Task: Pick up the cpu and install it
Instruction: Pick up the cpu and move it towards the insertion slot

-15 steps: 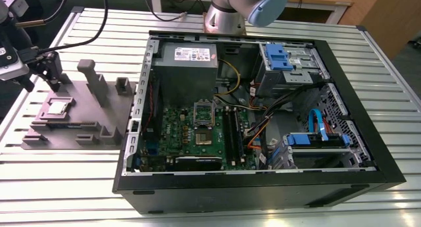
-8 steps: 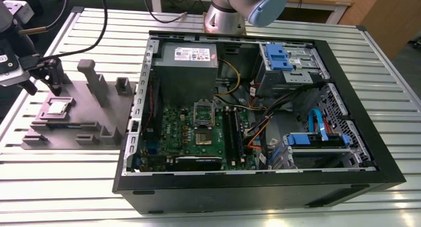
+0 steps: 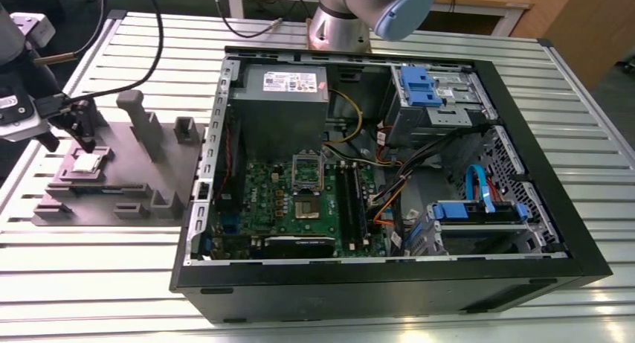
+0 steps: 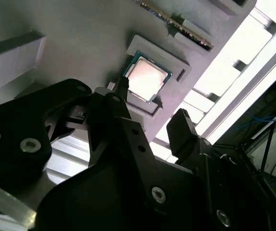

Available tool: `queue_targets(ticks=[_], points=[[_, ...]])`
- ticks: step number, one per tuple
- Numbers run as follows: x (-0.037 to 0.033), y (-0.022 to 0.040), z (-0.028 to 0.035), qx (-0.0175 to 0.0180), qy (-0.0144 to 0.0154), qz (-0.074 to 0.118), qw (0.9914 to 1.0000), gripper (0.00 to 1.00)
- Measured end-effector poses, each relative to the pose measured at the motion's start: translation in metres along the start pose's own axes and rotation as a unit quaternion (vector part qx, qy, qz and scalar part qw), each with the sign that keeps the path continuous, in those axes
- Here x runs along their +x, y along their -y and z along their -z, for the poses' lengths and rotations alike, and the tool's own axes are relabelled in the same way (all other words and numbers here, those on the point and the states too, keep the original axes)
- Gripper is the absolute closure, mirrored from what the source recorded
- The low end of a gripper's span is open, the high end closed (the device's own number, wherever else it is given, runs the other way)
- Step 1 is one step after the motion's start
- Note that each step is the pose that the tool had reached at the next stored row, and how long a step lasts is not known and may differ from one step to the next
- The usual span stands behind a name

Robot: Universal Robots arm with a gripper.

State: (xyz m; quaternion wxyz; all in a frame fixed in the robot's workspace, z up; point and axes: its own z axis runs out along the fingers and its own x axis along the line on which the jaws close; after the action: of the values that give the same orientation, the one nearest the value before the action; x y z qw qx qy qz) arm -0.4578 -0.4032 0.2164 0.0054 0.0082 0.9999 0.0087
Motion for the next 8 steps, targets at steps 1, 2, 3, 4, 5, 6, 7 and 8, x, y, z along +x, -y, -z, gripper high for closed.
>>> queue_targets(ticks=[1,2,3,4,5,6,7,8], points=[[0.0,0.0003,-0.0017,0.0001,-0.0001,-0.001,1.0,0.41],[0.0,0.0005,-0.0034,0.0001,-0.0001,-0.003,1.0,0.41],[0.0,0.0008,-0.0051,0.0001,-0.0001,-0.005,0.99999,0.41],[-0.0001,0.001,-0.0069,0.0001,0.0,-0.007,0.99997,0.41],[-0.0004,0.0012,-0.0087,0.0002,0.0,-0.009,0.99996,0.41],[-0.0009,0.0012,-0.0104,0.0002,0.0,-0.009,0.99996,0.41],[-0.0016,0.0013,-0.0122,0.0002,0.0,-0.01,0.99995,0.41],[-0.0022,0.0013,-0.014,0.0002,0.0,-0.01,0.99995,0.41]])
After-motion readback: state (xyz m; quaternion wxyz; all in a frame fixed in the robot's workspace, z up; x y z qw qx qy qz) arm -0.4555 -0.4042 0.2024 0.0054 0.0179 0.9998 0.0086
